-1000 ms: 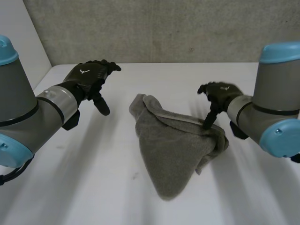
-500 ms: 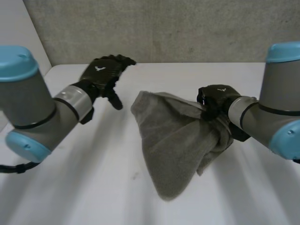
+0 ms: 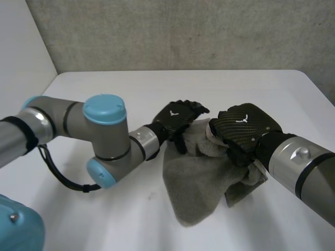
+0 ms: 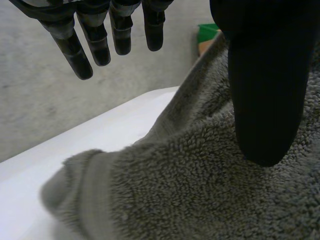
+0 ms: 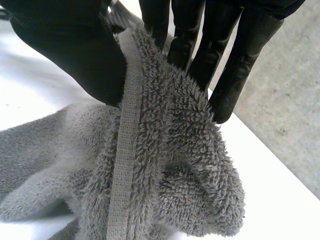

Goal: Fold the laundry

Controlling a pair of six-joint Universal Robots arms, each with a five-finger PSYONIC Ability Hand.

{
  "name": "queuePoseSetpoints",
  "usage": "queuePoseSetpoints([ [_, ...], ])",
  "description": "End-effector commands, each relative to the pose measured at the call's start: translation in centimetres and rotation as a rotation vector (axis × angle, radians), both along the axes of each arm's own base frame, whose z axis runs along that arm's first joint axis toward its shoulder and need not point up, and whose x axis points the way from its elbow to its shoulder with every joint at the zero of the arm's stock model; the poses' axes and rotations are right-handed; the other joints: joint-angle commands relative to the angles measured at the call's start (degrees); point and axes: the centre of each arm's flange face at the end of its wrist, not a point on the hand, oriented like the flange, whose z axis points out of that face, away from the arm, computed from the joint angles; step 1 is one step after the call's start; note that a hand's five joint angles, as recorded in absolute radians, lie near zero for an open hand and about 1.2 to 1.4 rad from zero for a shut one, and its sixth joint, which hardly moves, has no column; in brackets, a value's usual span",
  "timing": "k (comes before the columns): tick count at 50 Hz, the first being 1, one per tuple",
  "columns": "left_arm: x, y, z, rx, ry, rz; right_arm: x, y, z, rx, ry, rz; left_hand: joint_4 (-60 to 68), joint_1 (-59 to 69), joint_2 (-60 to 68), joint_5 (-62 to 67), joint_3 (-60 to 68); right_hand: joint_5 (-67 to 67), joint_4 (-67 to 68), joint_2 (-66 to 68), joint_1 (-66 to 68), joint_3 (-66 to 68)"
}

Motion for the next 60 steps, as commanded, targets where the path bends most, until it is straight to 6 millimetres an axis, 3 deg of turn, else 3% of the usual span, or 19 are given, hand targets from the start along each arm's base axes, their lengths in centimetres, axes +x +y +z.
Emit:
queuePoseSetpoints([
  [1,-2.5,1.1,-0.4,-0.014,0.033,-0.139,-0.3,1.5,0.7,-0.043,0.02,0.041,1.1,1.2,1.1,1.1,1.2,14.9,11.9,13.7,26.5,13.2],
  [5,-3.1,1.8,-1.1,0.016,0.039,-0.208,-0.3,1.7,1.0,-0.065,0.022,0.047,7.5,7.6,7.5,7.5,7.5,14.9,11.9,13.7,26.5,13.2],
  [7,-3.3,2.7,-1.9,0.091,0.046,-0.272,-0.4,1.6,1.1,-0.074,0.02,0.04,25.9,26.0,25.9,25.9,25.9,14.9,11.9,13.7,26.5,13.2],
  [8,-3.3,2.8,-1.9,0.092,0.046,-0.273,-0.4,1.6,1.1,-0.074,0.02,0.039,26.0,26.1,26.0,26.0,26.1,14.9,11.9,13.7,26.5,13.2],
  [9,-3.4,2.9,-2.1,0.123,0.055,-0.28,-0.5,1.4,1.2,-0.079,0.018,0.035,53.0,53.1,53.0,52.9,53.0,14.9,11.9,13.7,26.5,13.2],
  [10,-3.4,2.7,-2.0,0.134,0.063,-0.272,-0.6,1.2,1.3,-0.084,0.017,0.027,67.6,67.6,67.5,67.5,67.6,14.9,11.9,13.7,26.5,13.2],
  [13,-3.4,2.3,-1.7,0.128,0.073,-0.243,-0.6,1.1,1.3,-0.086,0.019,0.028,67.7,67.8,67.7,67.7,67.7,14.9,11.9,13.7,26.5,13.2],
  [16,-2.7,-0.3,0.0,0.069,0.097,-0.086,-0.5,0.9,1.5,-0.097,0.02,0.028,67.7,67.8,67.7,67.7,67.7,14.9,11.9,13.7,26.5,13.2],
  [18,0.5,-4.9,4.0,-0.029,0.157,0.185,-0.2,0.2,1.8,-0.141,0.02,0.03,67.7,67.8,67.7,67.7,67.7,14.9,11.9,13.7,26.5,13.2],
  [19,0.5,-4.9,4.0,-0.03,0.157,0.186,-0.2,0.2,1.8,-0.141,0.02,0.03,67.7,67.8,67.7,67.7,67.7,14.9,11.9,13.7,26.5,13.2],
  [21,3.9,-7.3,8.6,-0.139,0.242,0.406,0.4,-1.1,1.6,-0.192,0.029,0.028,67.7,67.8,67.7,67.7,67.7,14.9,11.9,13.7,26.5,13.2],
  [24,4.8,-7.0,10.2,-0.17,0.272,0.446,0.9,-1.9,1.3,-0.207,0.034,0.028,67.7,67.8,67.7,67.7,67.7,14.9,11.9,13.7,26.5,13.2],
  [28,7.2,-3.7,13.1,-0.227,0.307,0.453,2.1,-3.7,1.0,-0.221,0.035,0.024,67.7,67.8,67.7,67.7,67.7,14.9,11.9,13.7,26.5,13.2],
  [32,8.7,-0.9,12.5,-0.203,0.273,0.456,2.7,-5.1,0.5,-0.218,0.042,0.007,67.7,67.8,67.7,67.7,67.7,14.9,11.9,13.7,26.5,13.2],
  [37,11.5,4.8,9.3,-0.142,0.133,0.45,3.5,-7.3,-1.1,-0.201,0.069,-0.036,67.7,67.8,67.7,67.7,67.7,14.9,11.9,13.7,26.5,13.2],
  [42,12.8,7.2,6.9,-0.143,-0.01,0.445,4.2,-7.5,-2.3,-0.175,0.082,-0.029,67.7,67.8,67.7,67.7,67.7,14.9,11.9,13.7,26.5,13.2],
  [49,14.1,9.0,4.3,-0.058,-0.239,0.416,3.9,-5.3,-3.5,-0.034,0.173,0.014,67.7,67.8,67.7,67.7,67.7,14.9,11.9,13.7,26.5,13.2],
  [54,14.3,9.5,4.6,0.021,-0.311,0.393,3.4,-4.3,-4.4,0.092,0.255,0.042,67.7,67.8,67.7,67.7,67.7,14.9,11.9,13.7,26.5,13.2],
  [60,13.0,7.0,4.5,0.055,-0.363,0.383,4.4,-6.0,-5.1,0.06,0.315,0.069,67.7,67.8,67.7,67.7,67.7,14.9,11.9,13.7,26.5,13.2],
])
